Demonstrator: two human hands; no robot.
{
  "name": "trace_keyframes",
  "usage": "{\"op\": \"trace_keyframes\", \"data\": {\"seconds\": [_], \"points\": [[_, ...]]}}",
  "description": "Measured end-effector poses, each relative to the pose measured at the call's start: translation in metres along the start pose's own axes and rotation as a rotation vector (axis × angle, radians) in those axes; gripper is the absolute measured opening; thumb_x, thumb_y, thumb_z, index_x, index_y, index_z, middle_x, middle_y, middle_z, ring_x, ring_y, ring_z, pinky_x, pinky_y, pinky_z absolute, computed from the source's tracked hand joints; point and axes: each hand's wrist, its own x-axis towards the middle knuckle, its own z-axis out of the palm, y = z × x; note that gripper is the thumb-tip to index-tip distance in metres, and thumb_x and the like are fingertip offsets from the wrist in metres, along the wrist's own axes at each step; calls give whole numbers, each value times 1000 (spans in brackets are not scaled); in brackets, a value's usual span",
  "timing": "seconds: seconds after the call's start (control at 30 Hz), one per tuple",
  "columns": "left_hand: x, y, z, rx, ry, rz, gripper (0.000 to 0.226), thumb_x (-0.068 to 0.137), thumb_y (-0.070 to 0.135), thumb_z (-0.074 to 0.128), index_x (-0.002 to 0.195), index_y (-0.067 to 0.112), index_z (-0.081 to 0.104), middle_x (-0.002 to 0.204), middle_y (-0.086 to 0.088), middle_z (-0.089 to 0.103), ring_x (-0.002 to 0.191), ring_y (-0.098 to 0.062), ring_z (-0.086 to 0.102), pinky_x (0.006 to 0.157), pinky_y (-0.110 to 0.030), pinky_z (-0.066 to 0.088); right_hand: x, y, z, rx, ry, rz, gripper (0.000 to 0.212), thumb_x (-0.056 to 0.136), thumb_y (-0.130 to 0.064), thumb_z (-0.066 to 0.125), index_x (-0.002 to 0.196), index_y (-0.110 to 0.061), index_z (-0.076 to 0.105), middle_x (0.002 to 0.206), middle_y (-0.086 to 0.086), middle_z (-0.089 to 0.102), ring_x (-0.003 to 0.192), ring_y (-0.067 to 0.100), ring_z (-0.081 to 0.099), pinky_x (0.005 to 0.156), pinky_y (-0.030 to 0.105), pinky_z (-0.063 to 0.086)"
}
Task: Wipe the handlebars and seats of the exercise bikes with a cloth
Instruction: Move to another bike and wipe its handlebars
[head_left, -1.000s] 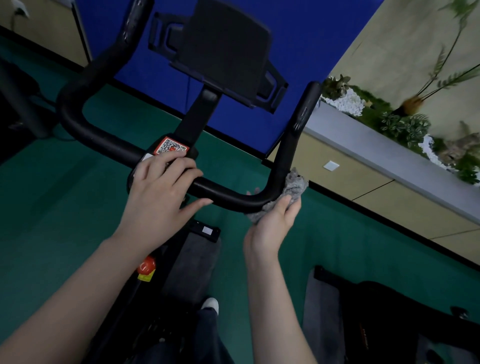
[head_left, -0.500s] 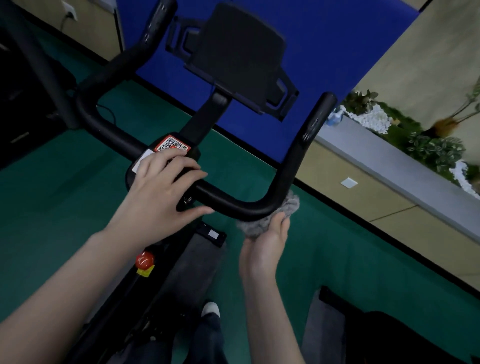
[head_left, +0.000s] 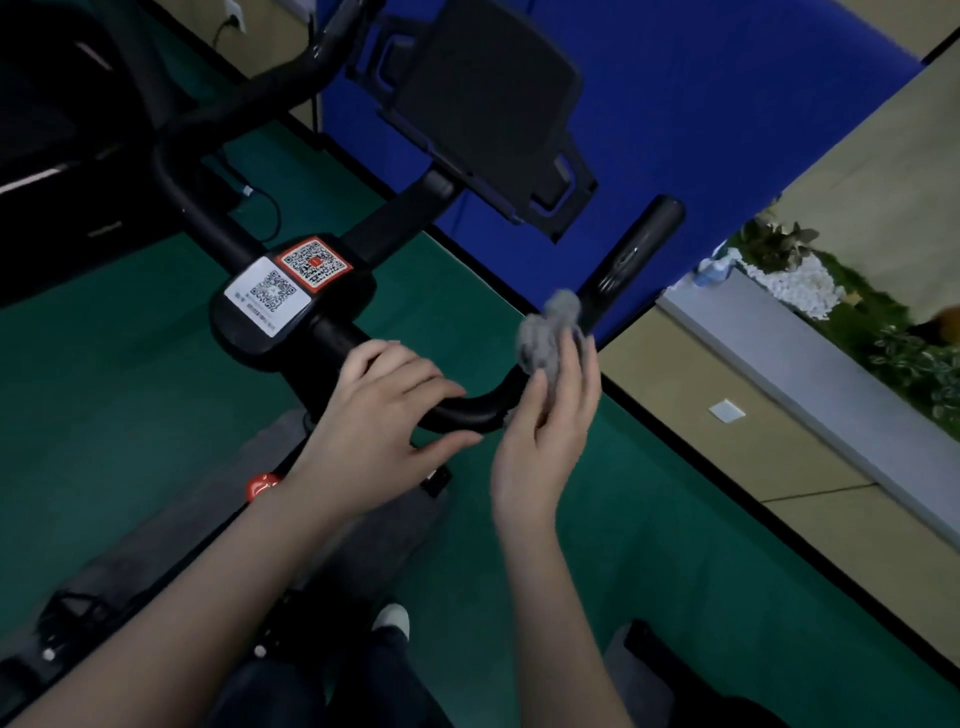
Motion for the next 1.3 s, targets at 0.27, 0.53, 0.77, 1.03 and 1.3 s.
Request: {"op": "trace_keyframes", "data": {"seconds": [0.27,0.53,0.77,1.03,1.3], "points": [[0,4,0,-67,15,-67,36,78,58,64,92,25,70,83,16,60,88,-9,53,102,-25,23,78,-7,-40,-592,-687,-577,27,100,-24,46,115,-13,66,117,2,62,130,21,45,120,43,-4],[1,7,1,-86,30,-121,38,74,57,65,93,25,72,80,15,61,85,-11,53,101,-27,25,108,-37,-15,-851,-1229,-669,32,97,-40,42,88,-20,66,84,-1,62,83,23,58,76,41,46],[2,11,-1,-103,59,-145,35,72,54,69,90,24,72,79,13,63,85,-13,55,103,-32,27,115,-32,-14,-745,-1157,-660,24,92,-25,54,76,-10,63,83,3,61,84,22,57,74,38,44],[0,8,0,-105,45,-124,33,76,54,68,89,24,71,80,13,60,86,-12,55,106,-35,27,141,-40,-21,-796,-1099,-609,16,91,-15,58,102,-16,69,101,0,67,101,19,53,80,21,34],[0,7,1,-100,31,-123,36,77,57,63,90,24,71,80,13,59,86,-12,53,105,-26,18,129,-45,-15,-840,-1169,-567,17,93,-21,58,102,-13,71,99,2,69,99,18,54,83,26,40]]}}
